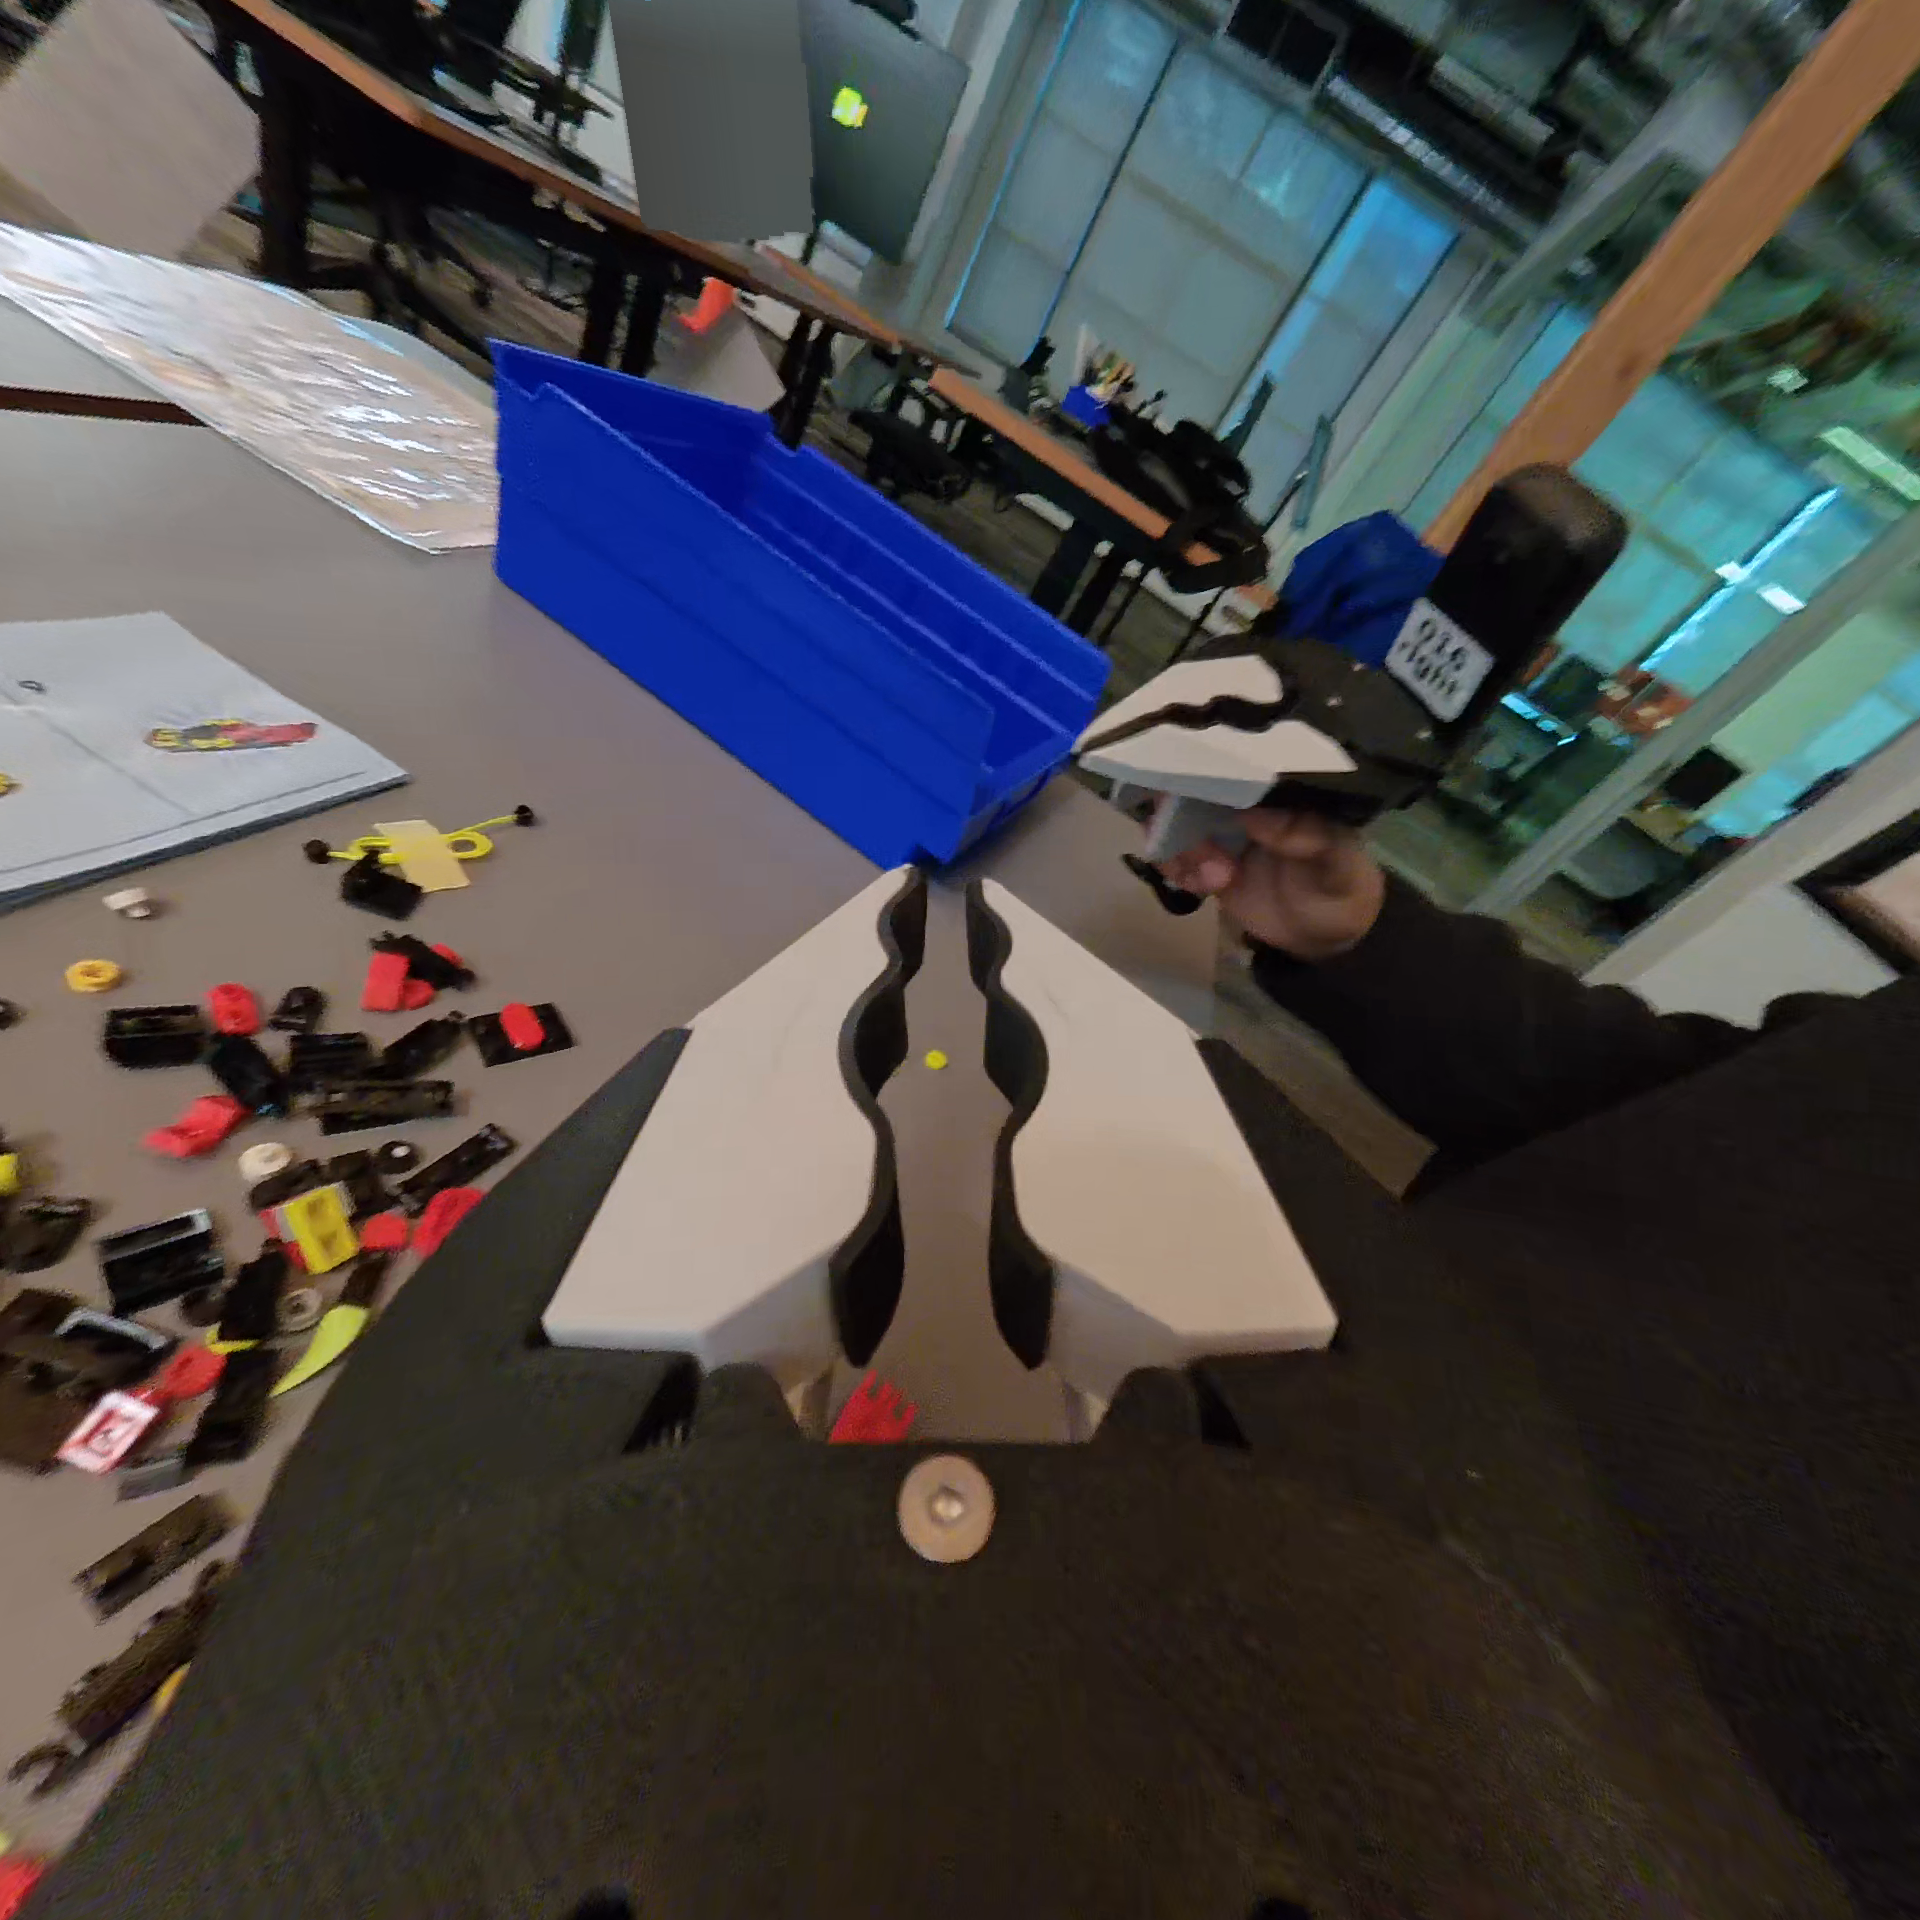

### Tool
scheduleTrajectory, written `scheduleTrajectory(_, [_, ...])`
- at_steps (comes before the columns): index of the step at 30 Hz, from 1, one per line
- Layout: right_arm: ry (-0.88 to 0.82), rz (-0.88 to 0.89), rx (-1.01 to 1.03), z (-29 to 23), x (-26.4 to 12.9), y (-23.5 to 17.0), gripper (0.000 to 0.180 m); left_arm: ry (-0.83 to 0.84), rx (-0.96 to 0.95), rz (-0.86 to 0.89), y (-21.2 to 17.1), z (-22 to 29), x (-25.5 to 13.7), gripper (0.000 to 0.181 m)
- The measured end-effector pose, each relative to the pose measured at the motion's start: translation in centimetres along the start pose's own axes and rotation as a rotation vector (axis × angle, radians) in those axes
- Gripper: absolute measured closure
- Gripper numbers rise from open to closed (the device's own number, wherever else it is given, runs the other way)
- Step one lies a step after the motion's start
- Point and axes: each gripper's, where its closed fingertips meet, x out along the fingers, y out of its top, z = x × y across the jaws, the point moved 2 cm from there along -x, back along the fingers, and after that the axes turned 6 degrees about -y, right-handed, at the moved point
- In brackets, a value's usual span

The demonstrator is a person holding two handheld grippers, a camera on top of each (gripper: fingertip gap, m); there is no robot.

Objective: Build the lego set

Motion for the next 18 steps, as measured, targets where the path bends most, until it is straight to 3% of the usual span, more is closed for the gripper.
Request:
scheduleTrajectory(6, [0.016,-0.107,0.065,0.0,0.9,-1.8,0.180,-0.049,-0.040,0.039,0.7,0.0,-0.8,0.176])
scheduleTrajectory(9, [0.095,-0.127,-0.026,-1.1,1.4,-2.6,0.180,-0.005,-0.050,0.096,1.3,-1.0,-1.1,0.181])
scheduleTrajectory(12, [0.150,-0.089,-0.045,-1.7,2.2,-2.0,0.180,-0.035,-0.068,0.034,0.2,-0.3,-1.2,0.177])
scheduleTrajectory(18, [0.220,-0.036,-0.005,-2.1,3.1,-0.6,0.178,0.105,0.017,-0.039,-1.8,0.8,-4.1,0.167])
